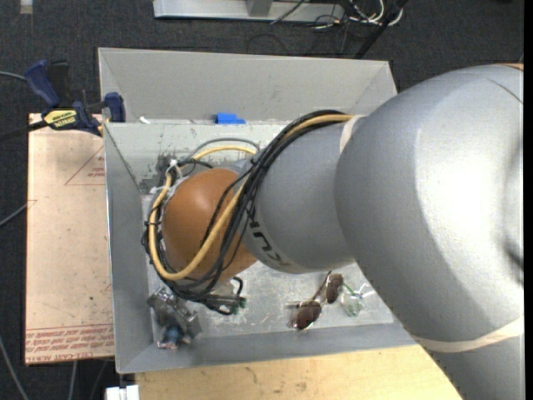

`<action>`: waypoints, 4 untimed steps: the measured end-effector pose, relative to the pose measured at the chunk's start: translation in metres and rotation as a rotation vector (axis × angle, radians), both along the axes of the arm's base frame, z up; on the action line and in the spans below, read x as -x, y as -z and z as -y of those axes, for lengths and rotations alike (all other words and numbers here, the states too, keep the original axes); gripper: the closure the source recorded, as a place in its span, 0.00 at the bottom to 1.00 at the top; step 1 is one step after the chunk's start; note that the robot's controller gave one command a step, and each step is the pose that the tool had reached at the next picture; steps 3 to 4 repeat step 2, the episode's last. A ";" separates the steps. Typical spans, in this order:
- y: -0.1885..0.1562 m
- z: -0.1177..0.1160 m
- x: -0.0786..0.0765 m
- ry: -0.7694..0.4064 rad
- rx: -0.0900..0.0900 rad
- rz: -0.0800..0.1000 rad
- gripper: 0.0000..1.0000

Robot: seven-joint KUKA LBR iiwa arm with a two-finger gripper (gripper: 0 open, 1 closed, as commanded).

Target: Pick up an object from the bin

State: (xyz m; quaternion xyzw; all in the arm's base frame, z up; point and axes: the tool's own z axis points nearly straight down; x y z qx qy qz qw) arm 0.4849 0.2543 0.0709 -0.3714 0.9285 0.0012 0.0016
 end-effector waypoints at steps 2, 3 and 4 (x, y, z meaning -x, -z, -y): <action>-0.112 -0.001 -0.001 0.002 -0.001 0.003 1.00; -0.112 -0.001 -0.001 0.002 -0.001 0.003 1.00; -0.112 -0.001 -0.001 0.002 -0.001 0.003 1.00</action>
Offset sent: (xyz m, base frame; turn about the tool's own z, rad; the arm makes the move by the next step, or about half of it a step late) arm 0.0000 0.0001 0.1103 0.0000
